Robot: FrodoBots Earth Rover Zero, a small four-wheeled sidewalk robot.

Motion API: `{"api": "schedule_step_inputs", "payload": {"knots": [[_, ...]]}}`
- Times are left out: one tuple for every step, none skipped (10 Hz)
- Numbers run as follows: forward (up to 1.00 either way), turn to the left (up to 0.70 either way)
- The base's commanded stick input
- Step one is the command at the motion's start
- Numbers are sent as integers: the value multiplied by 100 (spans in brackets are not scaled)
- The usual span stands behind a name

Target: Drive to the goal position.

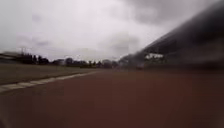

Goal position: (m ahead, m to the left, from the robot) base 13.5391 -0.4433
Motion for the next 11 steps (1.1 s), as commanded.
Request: {"api": "schedule_step_inputs", "payload": {"knots": [[100,-32],[100,-32],[100,-7],[100,0],[100,0],[100,0],[100,0],[100,0],[100,0],[100,0],[100,0]]}}
